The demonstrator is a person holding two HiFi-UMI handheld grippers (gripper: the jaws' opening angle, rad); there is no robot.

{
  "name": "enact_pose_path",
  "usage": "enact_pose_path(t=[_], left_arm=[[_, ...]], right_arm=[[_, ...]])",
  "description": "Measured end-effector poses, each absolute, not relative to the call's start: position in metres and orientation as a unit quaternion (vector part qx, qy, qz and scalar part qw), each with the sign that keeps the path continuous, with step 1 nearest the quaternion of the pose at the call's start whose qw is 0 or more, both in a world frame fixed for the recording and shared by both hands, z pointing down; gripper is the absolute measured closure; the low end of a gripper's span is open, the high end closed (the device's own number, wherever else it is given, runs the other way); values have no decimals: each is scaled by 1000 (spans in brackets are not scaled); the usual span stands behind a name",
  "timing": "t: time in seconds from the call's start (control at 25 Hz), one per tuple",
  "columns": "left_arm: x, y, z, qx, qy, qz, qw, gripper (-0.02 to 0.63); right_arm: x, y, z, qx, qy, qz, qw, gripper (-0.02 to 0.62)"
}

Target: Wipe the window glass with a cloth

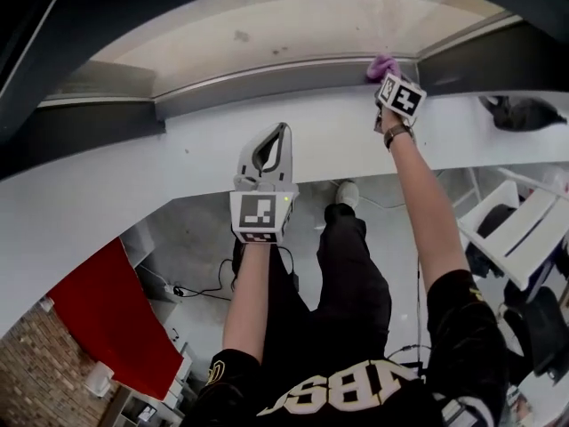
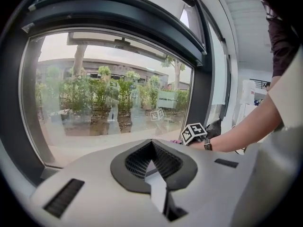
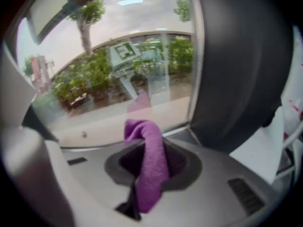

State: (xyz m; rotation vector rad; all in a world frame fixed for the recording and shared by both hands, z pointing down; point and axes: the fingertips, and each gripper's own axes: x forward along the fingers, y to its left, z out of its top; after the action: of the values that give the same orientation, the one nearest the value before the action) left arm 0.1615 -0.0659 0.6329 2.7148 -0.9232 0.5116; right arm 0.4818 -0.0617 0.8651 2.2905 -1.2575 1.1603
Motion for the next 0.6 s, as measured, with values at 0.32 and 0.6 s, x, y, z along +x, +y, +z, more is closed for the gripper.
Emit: enact_pose_path(t=[0.32,0.6], left_arm=[[189,-52,612,921,-310,190,139,592],[165,-46,554,923,-300,208,124,592]], right_arm=[[488,-14,820,786,-419,451,61,517],[393,12,644,780,-545,291,102,517]])
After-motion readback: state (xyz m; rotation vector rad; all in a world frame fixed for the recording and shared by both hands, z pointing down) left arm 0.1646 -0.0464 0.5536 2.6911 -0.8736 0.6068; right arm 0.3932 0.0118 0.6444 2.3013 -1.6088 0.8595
